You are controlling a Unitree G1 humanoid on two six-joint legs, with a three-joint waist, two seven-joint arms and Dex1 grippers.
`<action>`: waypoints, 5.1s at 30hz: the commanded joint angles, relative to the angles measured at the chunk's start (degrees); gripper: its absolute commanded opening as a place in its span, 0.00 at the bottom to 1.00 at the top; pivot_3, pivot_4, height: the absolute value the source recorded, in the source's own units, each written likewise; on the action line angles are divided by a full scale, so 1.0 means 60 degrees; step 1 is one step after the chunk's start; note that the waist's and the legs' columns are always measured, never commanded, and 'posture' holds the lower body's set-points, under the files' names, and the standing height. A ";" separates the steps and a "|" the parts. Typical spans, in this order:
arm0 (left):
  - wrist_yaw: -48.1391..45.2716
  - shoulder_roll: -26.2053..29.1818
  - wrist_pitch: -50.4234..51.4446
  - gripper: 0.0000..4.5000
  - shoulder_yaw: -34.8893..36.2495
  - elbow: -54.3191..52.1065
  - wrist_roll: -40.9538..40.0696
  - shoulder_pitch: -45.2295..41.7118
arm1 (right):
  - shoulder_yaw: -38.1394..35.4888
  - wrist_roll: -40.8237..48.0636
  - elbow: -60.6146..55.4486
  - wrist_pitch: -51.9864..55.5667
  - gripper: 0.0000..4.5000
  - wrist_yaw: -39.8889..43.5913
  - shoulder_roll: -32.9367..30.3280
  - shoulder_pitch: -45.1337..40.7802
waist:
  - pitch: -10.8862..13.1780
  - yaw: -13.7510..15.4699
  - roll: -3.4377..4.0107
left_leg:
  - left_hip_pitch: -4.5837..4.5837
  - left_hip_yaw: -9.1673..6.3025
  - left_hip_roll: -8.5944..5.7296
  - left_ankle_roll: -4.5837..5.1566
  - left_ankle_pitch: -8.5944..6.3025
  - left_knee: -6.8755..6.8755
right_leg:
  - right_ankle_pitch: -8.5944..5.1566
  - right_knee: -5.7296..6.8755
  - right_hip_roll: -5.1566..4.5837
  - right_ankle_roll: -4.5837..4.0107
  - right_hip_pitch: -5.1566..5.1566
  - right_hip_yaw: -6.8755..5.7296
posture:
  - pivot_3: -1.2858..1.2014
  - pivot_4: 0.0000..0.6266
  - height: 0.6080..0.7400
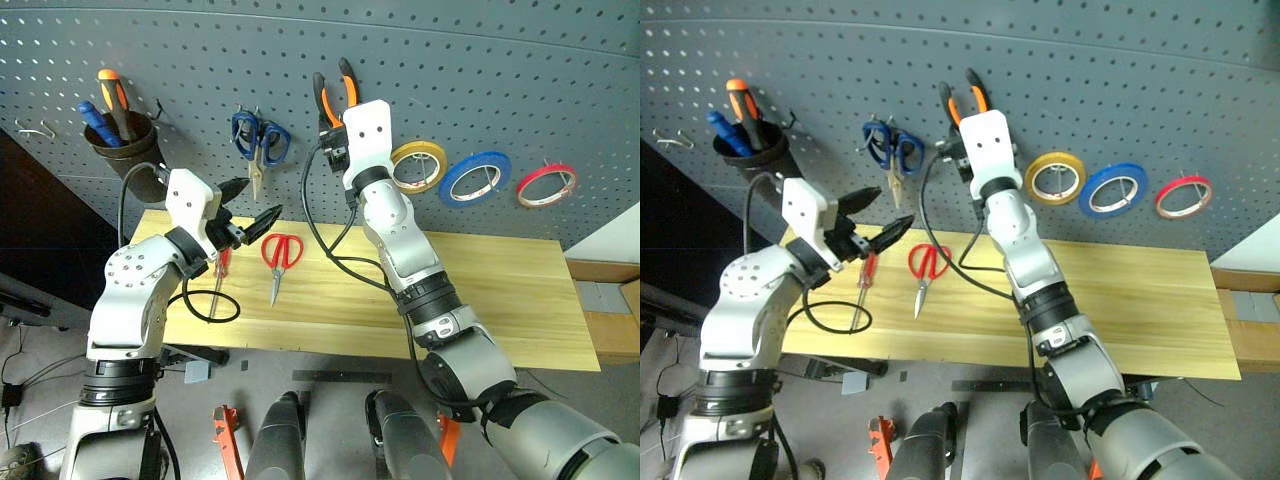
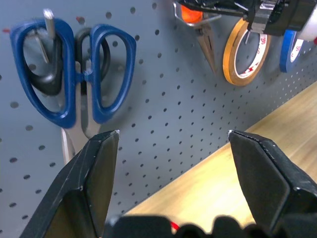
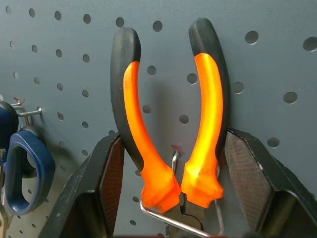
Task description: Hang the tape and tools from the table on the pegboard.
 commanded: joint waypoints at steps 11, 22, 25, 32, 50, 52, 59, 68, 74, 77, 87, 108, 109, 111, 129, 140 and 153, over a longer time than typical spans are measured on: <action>0.0152 -0.0186 -0.0286 0.84 -0.0189 0.0118 0.0150 -0.0226 | 0.0266 -0.0157 -0.1794 0.2204 0.99 0.0396 -0.0113 0.1121 | -0.0083 0.0022 0.0002 | 0.0000 -0.0001 -0.0001 0.0001 0.0000 0.0001 | 0.0000 -0.0001 0.0001 0.0000 0.0001 -0.0001 | 0.52 0.34 1.00; 0.2255 -0.0876 0.2308 0.84 -0.0834 0.0106 0.1116 0.1127 | 0.1633 0.0886 -0.5897 0.6328 0.99 0.3271 -0.0925 0.3501 | -0.0116 -0.0077 0.0012 | 0.0003 -0.0004 0.0001 0.0004 -0.0002 0.0007 | 0.0000 0.0000 0.0001 0.0001 0.0010 0.0001 | 0.51 0.37 1.00; 0.2757 -0.1092 0.3053 0.88 -0.0818 0.0019 0.1245 0.1354 | 0.1845 0.1199 -0.6873 0.7260 1.00 0.3817 -0.1309 0.3807 | -0.0116 -0.0122 0.0012 | 0.0001 -0.0018 0.0001 0.0006 -0.0003 0.0021 | -0.0001 0.0003 0.0003 0.0002 0.0015 -0.0006 | 0.51 0.39 1.00; 0.4594 -0.2203 0.4766 0.99 -0.1007 0.0900 0.1933 0.1026 | 0.2261 0.1782 -0.8503 0.8871 1.00 0.4508 -0.2050 0.4381 | -0.0116 -0.0118 0.0013 | 0.0007 -0.0050 -0.0001 0.0006 -0.0003 0.0058 | -0.0003 0.0015 0.0003 0.0004 0.0045 -0.0022 | 0.50 0.43 1.00; 0.6115 -0.3441 0.4677 0.99 -0.1348 0.5284 0.2933 -0.1562 | 0.2435 0.2324 -0.9105 0.9629 1.00 0.4685 -0.2459 0.4418 | -0.0114 -0.0135 0.0013 | 0.0008 -0.0057 -0.0011 0.0005 -0.0002 0.0066 | -0.0004 0.0031 0.0006 0.0006 0.0044 -0.0027 | 0.49 0.47 1.00; 0.6157 -0.3536 0.4545 0.99 -0.1345 0.5612 0.2942 -0.1726 | 0.2518 0.2497 -0.9237 0.9680 1.00 0.4936 -0.2736 0.4446 | -0.0114 -0.0141 0.0013 | 0.0008 -0.0057 -0.0013 0.0005 -0.0003 0.0066 | -0.0004 0.0028 0.0006 0.0007 0.0046 -0.0027 | 0.48 0.48 1.00; 0.6188 -0.3646 0.4158 0.72 -0.1289 0.6122 0.2946 -0.1930 | 0.2537 0.2841 -0.9485 0.9613 1.00 0.5475 -0.3615 0.4464 | -0.0113 -0.0185 0.0014 | 0.0008 -0.0057 -0.0014 0.0005 -0.0003 0.0061 | -0.0005 0.0016 0.0008 0.0009 0.0048 -0.0027 | 0.48 0.48 1.00; 0.5853 -0.3629 0.3885 0.24 -0.1229 0.5994 0.2776 -0.1819 | 0.2280 0.2918 -0.9562 0.9598 1.00 0.5590 -0.4018 0.4348 | -0.0113 -0.0279 0.0014 | 0.0008 -0.0056 -0.0012 0.0005 -0.0003 0.0052 | -0.0005 -0.0005 0.0009 0.0009 0.0052 -0.0027 | 0.47 0.47 1.00; 0.5143 -0.3393 0.3107 0.24 -0.1455 0.4269 0.2753 -0.0625 | 0.1862 0.3241 -0.9900 0.9805 1.00 0.5738 -0.4421 0.4318 | -0.0111 -0.0361 0.0015 | 0.0007 -0.0051 -0.0003 0.0005 -0.0004 0.0028 | -0.0005 -0.0019 0.0001 0.0010 0.0048 -0.0020 | 0.47 0.46 1.00; 0.4426 -0.3298 0.3007 0.24 -0.1319 0.2532 0.2239 0.0499 | 0.1381 0.3392 -1.0197 0.9658 1.00 0.5799 -0.4696 0.4285 | -0.0103 -0.0382 0.0021 | 0.0006 -0.0048 0.0003 0.0004 -0.0004 0.0016 | -0.0006 -0.0026 -0.0001 0.0010 0.0043 -0.0014 | 0.47 0.46 1.00; 0.3722 -0.2272 -0.0373 0.24 -0.1333 -0.1366 0.2764 0.3863 | 0.0432 0.4847 -1.1301 0.8131 1.00 0.8038 -0.6552 0.4570 | -0.0091 -0.0386 0.0035 | 0.0009 -0.0030 0.0020 0.0005 -0.0004 -0.0021 | -0.0010 -0.0045 -0.0010 0.0013 0.0038 0.0002 | 0.47 0.46 1.00; 0.4251 -0.1263 -0.2794 0.24 0.0511 -0.2984 0.3158 0.2718 | 0.0126 0.5119 -0.9799 0.6525 1.00 0.8856 -0.7489 0.3948 | -0.0085 -0.0361 0.0039 | 0.0009 -0.0007 0.0007 0.0008 -0.0004 -0.0031 | -0.0012 -0.0065 -0.0002 0.0014 0.0035 0.0011 | 0.48 0.42 1.00; 0.4238 -0.1228 -0.2604 0.24 0.0532 -0.2953 0.3154 0.2497 | 0.0143 0.5112 -0.9761 0.6507 1.00 0.8840 -0.7472 0.3907 | -0.0085 -0.0361 0.0039 | 0.0009 -0.0008 0.0004 0.0008 -0.0004 -0.0031 | -0.0012 -0.0064 0.0000 0.0015 0.0035 0.0010 | 0.48 0.42 1.00; 0.4183 -0.1201 -0.2391 0.24 0.0516 -0.2868 0.3147 0.2252 | 0.0184 0.5095 -0.9700 0.6470 1.00 0.8813 -0.7453 0.3838 | -0.0085 -0.0361 0.0039 | 0.0009 -0.0009 0.0000 0.0007 -0.0004 -0.0031 | -0.0012 -0.0062 0.0001 0.0015 0.0036 0.0008 | 0.48 0.42 1.00; 0.3815 -0.1134 -0.2358 0.24 -0.0130 -0.0771 0.3471 0.1581 | 0.0377 0.4736 -0.8976 0.6053 1.00 0.8589 -0.6843 0.2845 | -0.0084 -0.0377 0.0040 | 0.0009 -0.0011 0.0005 0.0008 -0.0004 -0.0032 | -0.0010 -0.0052 -0.0001 0.0013 0.0032 0.0008 | 0.47 0.44 1.00; 0.3959 -0.1377 -0.2173 0.51 -0.0341 -0.0443 0.3549 0.1498 | 0.0141 0.4721 -0.8321 0.5783 1.00 0.7577 -0.5521 0.1839 | -0.0084 -0.0383 0.0041 | 0.0008 -0.0014 0.0015 0.0007 -0.0004 -0.0032 | -0.0010 -0.0047 -0.0008 0.0013 0.0030 0.0007 | 0.47 0.45 1.00; 0.3739 -0.1522 0.0867 0.99 -0.0167 -0.0239 0.3039 0.2511 | 0.0782 0.5228 -0.9692 0.8932 1.00 0.5519 -0.4397 0.3429 | -0.0074 -0.0398 0.0051 | 0.0014 -0.0018 0.0039 0.0008 -0.0004 -0.0042 | -0.0012 -0.0039 -0.0001 0.0011 0.0027 0.0009 | 0.47 0.49 1.00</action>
